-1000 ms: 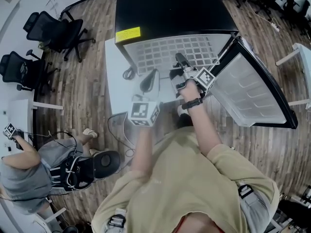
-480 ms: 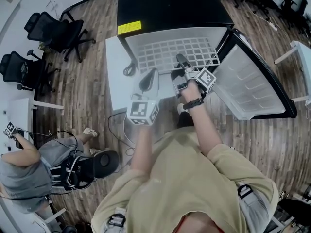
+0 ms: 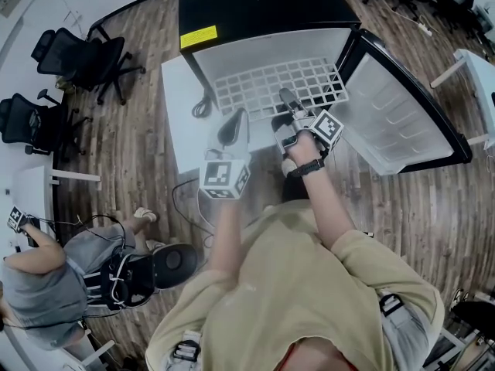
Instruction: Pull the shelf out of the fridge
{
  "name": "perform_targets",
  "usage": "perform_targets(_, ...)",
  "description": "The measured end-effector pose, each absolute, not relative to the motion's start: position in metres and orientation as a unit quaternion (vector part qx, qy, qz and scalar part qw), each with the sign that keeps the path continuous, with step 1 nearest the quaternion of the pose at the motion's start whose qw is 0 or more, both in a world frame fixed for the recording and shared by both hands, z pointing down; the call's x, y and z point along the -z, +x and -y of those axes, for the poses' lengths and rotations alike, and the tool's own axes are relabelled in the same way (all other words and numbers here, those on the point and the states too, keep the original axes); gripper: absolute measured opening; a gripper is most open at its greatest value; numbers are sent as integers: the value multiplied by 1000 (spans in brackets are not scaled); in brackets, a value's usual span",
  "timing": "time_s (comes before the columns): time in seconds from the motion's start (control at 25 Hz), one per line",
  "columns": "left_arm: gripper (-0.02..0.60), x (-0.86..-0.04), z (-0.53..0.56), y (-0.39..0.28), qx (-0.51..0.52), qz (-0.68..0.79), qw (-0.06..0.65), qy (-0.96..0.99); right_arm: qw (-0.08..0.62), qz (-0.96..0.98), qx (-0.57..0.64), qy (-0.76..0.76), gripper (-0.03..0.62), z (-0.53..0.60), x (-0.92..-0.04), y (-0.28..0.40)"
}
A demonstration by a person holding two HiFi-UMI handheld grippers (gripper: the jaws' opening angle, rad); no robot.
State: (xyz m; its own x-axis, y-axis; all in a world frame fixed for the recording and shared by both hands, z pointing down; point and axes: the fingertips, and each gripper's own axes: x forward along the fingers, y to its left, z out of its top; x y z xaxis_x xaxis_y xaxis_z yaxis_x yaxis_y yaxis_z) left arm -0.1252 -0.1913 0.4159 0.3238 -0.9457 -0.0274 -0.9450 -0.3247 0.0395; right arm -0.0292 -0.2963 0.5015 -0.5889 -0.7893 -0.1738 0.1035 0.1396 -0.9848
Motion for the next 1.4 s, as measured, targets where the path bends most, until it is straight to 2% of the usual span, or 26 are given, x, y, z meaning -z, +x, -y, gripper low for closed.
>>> perform_targets(0.12,2,-412,195,-127,24,576,11,817,371,-661,594,-269,23,289,-501,-24)
perform_targets(0.4,2,-417,184,-118,26,563,16,826,320,-714,545,-303,23,258,-512,-11)
perform_targets(0.72,2,-415,176,-120,30,558,13,829,207,-801,391,-404,23,242,-495,8)
perform_targets(1.4,2,-408,176,-124,19,568,-5,823,80,-864,183,-463,27,232,-452,11)
